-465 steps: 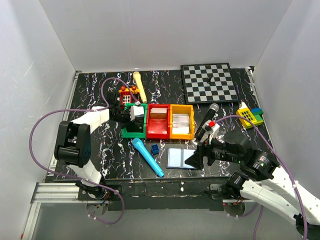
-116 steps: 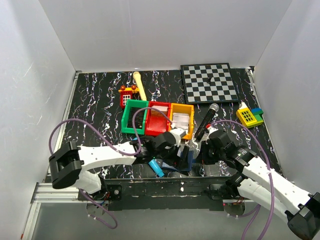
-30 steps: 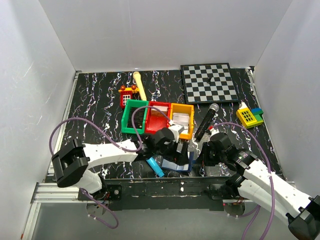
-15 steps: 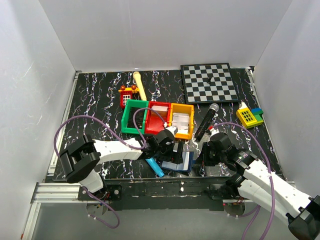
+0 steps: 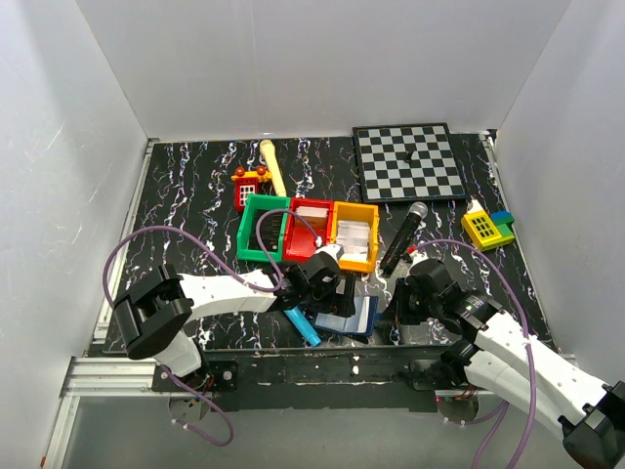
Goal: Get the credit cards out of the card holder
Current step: Remove the credit card from the card holder.
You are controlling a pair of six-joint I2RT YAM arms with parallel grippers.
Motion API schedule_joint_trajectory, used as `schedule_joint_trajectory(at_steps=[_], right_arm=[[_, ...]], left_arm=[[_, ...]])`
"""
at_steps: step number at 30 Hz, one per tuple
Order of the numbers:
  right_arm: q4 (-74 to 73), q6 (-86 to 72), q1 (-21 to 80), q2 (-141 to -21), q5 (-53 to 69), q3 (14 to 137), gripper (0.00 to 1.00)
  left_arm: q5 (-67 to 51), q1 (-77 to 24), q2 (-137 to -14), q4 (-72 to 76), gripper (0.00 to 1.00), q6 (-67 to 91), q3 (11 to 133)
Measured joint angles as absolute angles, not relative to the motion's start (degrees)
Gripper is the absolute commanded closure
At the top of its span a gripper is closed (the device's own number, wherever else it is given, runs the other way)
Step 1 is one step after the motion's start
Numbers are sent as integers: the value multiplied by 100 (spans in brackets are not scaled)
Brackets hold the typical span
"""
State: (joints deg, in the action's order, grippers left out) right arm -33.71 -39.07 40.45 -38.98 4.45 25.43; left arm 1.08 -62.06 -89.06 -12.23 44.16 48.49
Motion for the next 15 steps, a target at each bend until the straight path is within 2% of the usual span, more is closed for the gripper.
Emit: schedule_joint_trajectory(at_steps=[15], right_arm=[[-3374, -3905, 4045, -3948, 445, 2543, 99]], left_arm=[[-287, -6204, -9148, -1127, 11, 4309, 4976]])
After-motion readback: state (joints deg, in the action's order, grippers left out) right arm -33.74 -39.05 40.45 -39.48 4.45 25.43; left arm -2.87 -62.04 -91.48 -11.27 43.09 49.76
